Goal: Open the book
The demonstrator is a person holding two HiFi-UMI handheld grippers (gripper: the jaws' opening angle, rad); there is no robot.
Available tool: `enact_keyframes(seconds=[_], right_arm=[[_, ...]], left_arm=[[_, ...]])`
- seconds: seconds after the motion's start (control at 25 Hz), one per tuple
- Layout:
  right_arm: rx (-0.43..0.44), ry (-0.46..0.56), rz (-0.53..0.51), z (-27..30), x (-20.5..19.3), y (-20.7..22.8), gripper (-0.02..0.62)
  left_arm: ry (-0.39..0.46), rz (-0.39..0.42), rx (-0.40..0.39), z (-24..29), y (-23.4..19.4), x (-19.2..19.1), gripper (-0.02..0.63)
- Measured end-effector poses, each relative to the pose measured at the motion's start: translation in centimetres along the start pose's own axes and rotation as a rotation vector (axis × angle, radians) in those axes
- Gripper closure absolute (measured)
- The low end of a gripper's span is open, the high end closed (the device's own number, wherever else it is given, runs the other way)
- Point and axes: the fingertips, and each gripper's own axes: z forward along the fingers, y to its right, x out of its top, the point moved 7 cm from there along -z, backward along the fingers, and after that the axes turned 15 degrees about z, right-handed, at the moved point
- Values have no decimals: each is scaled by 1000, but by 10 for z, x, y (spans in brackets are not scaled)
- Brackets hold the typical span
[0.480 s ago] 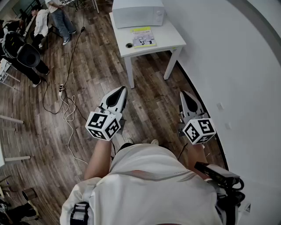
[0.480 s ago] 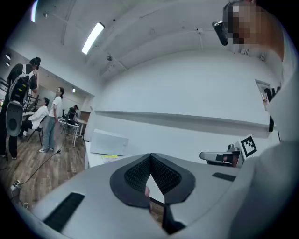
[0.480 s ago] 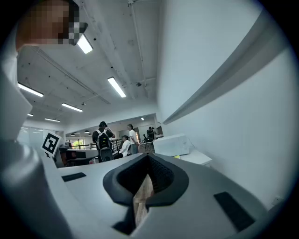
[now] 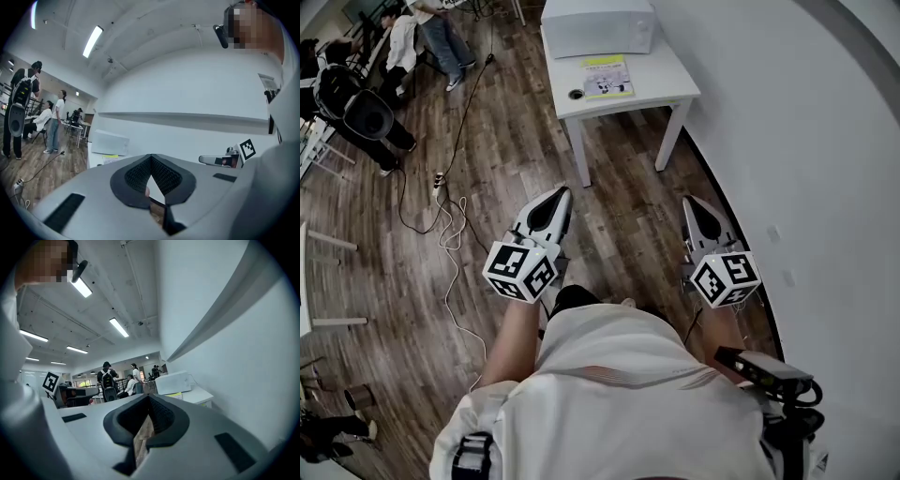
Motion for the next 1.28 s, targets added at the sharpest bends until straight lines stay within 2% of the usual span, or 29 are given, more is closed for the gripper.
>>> enact_keyframes(seconds=[0.2,0.88,1.08,1.28], right_arm=[[21,-19,4,2,-5,-4,592],[-36,9,-22,-9,1,4,592],[-40,2,-22,-10,0,4,592],[-40,2,-27,-10,1,3,592]], left_arm=[[-4,-45,25,-7,-5,-4,595],[42,-40,-42,23,-5,0,595],[51,-78,-51,23,-7,0,595],[50,-82,-57,24,-7,0,595]])
